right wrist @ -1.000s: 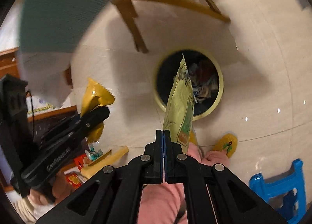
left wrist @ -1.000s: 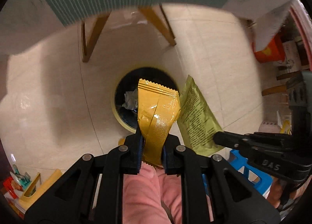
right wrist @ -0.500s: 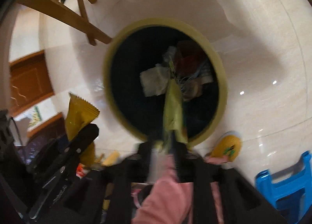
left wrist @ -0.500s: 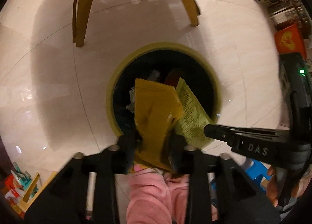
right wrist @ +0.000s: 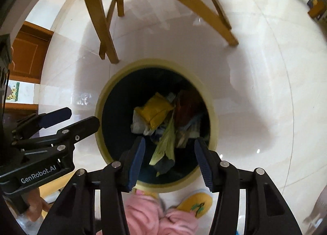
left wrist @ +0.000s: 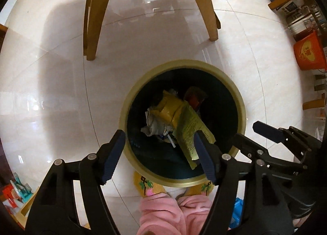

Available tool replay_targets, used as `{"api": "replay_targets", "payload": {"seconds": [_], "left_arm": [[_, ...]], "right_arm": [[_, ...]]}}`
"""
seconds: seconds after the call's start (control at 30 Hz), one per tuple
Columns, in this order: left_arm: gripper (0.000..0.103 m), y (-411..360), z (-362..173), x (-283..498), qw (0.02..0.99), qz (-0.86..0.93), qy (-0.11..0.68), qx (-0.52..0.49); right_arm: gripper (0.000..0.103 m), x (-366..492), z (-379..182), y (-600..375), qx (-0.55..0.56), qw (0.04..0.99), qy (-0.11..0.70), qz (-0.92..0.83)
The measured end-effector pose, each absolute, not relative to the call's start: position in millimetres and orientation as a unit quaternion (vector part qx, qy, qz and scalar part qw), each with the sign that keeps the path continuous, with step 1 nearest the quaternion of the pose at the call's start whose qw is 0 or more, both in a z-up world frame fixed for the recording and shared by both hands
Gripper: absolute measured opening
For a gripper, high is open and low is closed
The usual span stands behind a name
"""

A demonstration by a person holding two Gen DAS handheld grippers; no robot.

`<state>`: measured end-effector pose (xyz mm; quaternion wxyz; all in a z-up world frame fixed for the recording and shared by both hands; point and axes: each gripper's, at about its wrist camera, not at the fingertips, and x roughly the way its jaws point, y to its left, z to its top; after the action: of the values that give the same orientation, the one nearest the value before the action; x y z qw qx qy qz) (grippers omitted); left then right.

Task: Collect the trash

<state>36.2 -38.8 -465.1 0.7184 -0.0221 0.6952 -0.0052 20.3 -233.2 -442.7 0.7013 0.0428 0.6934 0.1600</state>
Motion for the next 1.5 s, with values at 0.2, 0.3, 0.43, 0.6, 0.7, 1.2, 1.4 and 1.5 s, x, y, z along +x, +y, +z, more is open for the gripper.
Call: {"api": "replay_targets", "payload": {"seconds": [0.2,0.3,0.43,0.6,0.7,1.2,1.4,1.5], "left_arm": [[0.067,-38,-442,26,0.729,-0.006,0.684,-0.026],[0.067,-36,-424,19,0.733,-0.001,0.68,-0.03],[0.067,-33,-395,12,0.742,0.007,0.669,-0.035],[0.067,-31,-342,6,0.757,0.014,0.652,-0.046],[0.067,-28,-302,2,0.767,0.018,0.639,-0.053],[0.067,-26,-76,-19,0.82,0.052,0.566,-0.068],[0.067,-28,2,-26,0.84,0.079,0.535,-0.051],[0.067,-27,30,-30,0.847,0.091,0.522,-0.054]], "right_arm": [[0.052,12,-437,-221,0.036,0.729,0.666,0.155],[0.052,14,-425,-217,0.039,0.738,0.657,0.152],[0.052,10,-397,-215,0.04,0.749,0.644,0.151],[0.052,4,-345,-216,0.05,0.761,0.63,0.148],[0.052,2,-303,-217,0.051,0.77,0.617,0.154],[0.056,11,-62,-229,0.058,0.825,0.531,0.187],[0.059,12,29,-235,0.047,0.848,0.489,0.198],[0.06,10,67,-239,0.049,0.857,0.472,0.2]]}}
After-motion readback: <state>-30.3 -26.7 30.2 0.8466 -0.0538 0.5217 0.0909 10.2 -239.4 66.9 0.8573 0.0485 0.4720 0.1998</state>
